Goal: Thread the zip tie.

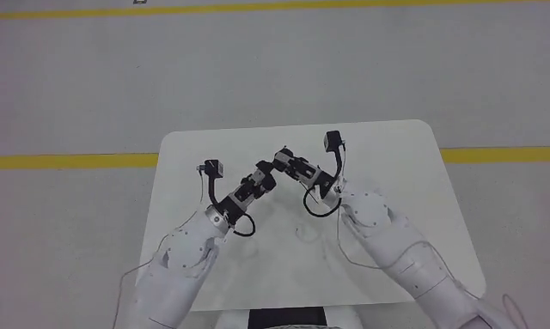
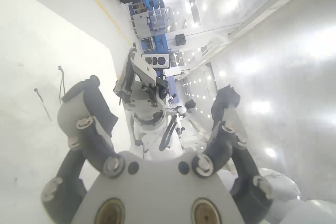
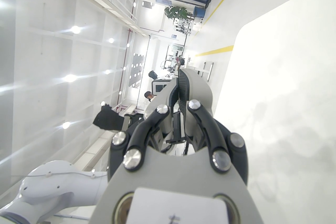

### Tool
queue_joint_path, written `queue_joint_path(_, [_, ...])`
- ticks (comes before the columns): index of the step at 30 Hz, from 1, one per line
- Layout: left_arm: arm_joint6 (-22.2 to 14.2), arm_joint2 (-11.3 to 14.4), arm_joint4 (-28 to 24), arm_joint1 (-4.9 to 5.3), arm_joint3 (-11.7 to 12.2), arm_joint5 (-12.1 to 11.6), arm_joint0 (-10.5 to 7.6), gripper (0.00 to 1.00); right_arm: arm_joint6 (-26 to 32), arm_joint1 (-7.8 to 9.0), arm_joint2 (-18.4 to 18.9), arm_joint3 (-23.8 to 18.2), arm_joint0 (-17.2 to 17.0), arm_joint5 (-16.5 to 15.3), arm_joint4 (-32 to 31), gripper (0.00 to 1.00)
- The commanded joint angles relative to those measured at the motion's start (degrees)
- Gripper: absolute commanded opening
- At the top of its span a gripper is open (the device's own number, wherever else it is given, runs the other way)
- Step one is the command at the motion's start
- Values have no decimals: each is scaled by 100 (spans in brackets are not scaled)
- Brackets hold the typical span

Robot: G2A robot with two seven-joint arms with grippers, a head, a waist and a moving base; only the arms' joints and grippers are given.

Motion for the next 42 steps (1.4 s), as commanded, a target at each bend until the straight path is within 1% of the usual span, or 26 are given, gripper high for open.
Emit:
queue_joint_path(1, [-21, 0, -124, 9, -13, 0, 16, 100, 48, -10, -3, 49, -2, 7, 19, 0])
queue_joint_path(6, [32, 13, -162, 18, -9, 0, 19, 100, 19, -54, -59, 187, 56, 64, -120, 0])
queue_joint_path(12, [74, 47, -131, 30, 41, 0, 7, 100, 44, -95, -73, 289, 68, 15, -152, 0])
queue_joint_path(13, [73, 54, -138, 31, 48, 0, 1, 98, 49, -99, -71, 300, 70, 10, -161, 0])
queue_joint_path(14, [73, 65, -141, 32, 51, 0, -5, 93, 56, -104, -69, 307, 71, 4, -169, 0])
queue_joint_path(16, [77, 88, -145, 34, 55, 0, -19, 89, 63, -114, -61, 318, 72, -13, -183, 0])
queue_joint_path(17, [76, 96, -150, 35, 56, 0, -25, 88, 66, -118, -58, 323, 70, -27, -183, 0])
queue_joint_path(18, [79, 102, -175, 35, 50, 0, -35, 90, 76, -122, -56, 327, 72, -42, -205, 0])
queue_joint_path(19, [80, 108, -190, 36, 56, 0, -44, 90, 84, -126, -57, 332, 72, -52, -239, 0])
queue_joint_path(21, [79, 111, -191, 40, 60, 0, -55, 86, 95, -135, -63, 326, 65, -63, -260, 0])
queue_joint_path(24, [76, 116, -178, 46, 66, 0, -65, 83, 93, -147, -54, 323, 61, -68, -307, 0])
queue_joint_path(25, [73, 116, -137, 49, 75, 0, -71, 78, 86, -151, -51, 318, 59, -72, -324, 0])
queue_joint_path(27, [101, 127, -36, 55, 88, 0, -79, 74, 66, -158, -38, 305, 50, -88, -356, 0])
queue_joint_path(29, [130, 148, -22, 57, 94, 0, -81, 68, 69, -165, -25, 292, 43, -92, -378, 0])
queue_joint_path(31, [147, 158, -27, 59, 99, 0, -84, 57, 76, -169, -13, 288, 40, -92, -412, 0])
queue_joint_path(33, [213, 164, -32, 60, 98, 0, -76, 56, 85, -175, 1, 274, 35, -92, -439, 0])
queue_joint_path(34, [224, 165, -19, 63, 103, 0, -77, 50, 91, -177, 8, 264, 33, -92, -452, 0])
queue_joint_path(37, [268, 171, 24, 69, 115, 0, -80, 51, 111, -183, 38, 230, 15, -92, -469, 0])
queue_joint_path(42, [304, 179, 96, 83, 169, 0, -89, 49, 111, -189, 106, 175, -27, -92, -512, 0])
